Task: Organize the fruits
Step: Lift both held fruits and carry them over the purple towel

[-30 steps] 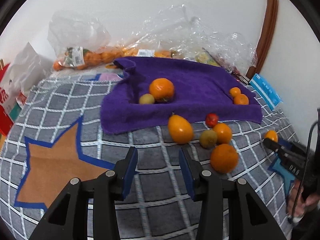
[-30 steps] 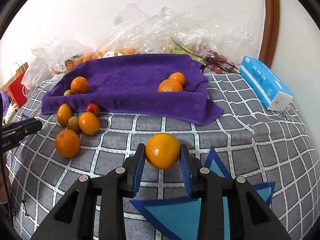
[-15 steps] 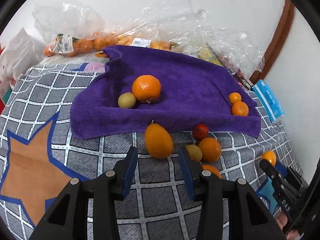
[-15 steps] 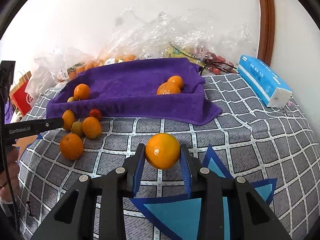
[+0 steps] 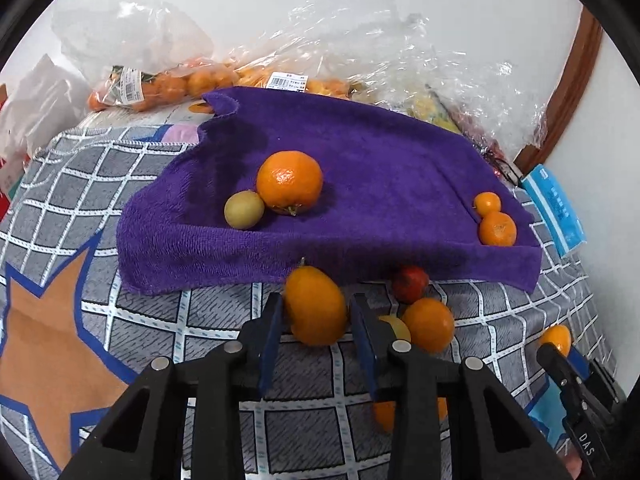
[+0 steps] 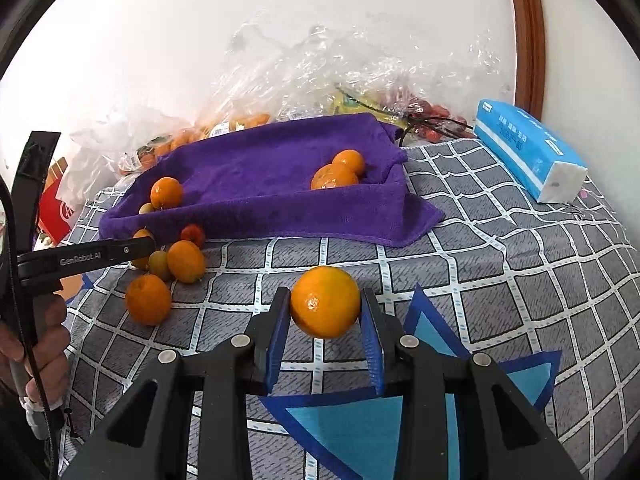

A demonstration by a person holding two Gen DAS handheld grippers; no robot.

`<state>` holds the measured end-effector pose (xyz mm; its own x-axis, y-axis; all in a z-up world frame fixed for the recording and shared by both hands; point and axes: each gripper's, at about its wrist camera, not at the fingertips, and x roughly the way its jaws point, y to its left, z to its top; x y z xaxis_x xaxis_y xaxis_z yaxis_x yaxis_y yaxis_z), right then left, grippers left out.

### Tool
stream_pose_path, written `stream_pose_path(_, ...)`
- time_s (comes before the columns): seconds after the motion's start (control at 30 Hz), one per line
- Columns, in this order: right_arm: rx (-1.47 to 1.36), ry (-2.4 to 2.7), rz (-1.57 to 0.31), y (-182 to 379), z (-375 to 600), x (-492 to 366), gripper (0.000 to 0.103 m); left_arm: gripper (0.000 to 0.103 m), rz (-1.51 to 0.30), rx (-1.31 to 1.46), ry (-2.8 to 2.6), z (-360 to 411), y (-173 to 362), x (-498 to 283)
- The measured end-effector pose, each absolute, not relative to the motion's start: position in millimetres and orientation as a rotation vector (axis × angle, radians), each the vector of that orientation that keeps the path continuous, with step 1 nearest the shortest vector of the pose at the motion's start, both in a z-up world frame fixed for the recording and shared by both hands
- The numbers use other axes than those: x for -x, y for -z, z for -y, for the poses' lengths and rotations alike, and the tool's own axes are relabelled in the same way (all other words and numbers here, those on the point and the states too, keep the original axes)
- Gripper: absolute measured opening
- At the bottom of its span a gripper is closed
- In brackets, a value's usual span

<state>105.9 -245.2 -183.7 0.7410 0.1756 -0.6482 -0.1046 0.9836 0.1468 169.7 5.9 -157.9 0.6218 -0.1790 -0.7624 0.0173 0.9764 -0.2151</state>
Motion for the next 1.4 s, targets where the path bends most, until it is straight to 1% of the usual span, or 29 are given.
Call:
stream_pose_path(0.6, -0.124, -0.159, -0.704, 180.5, 248.7, -102.1, 0.034, 0.032, -0.849, 0.229, 0.135, -31.0, 142.0, -138.9)
stream_pose_path(0.7, -0.081, -0.134, -0.676, 175.0, 244.4, -96.4, 0.034, 0.032, -0.840, 0.221, 0.129, -36.5, 136.2, -131.8)
stream_pose_path(1.03, -0.068, -0.165, -0.656, 155.5, 232.7, -83.0, 0.034, 0.032, -0.801, 0.251, 0.120, -53.9, 122.5, -109.2)
stream_pose_path(1.4, -0.060, -0.145, -0.635, 136.7, 227.9, -78.4, 0.034, 0.032, -0.773, 0.246, 0.132, -52.8, 111.4, -101.0)
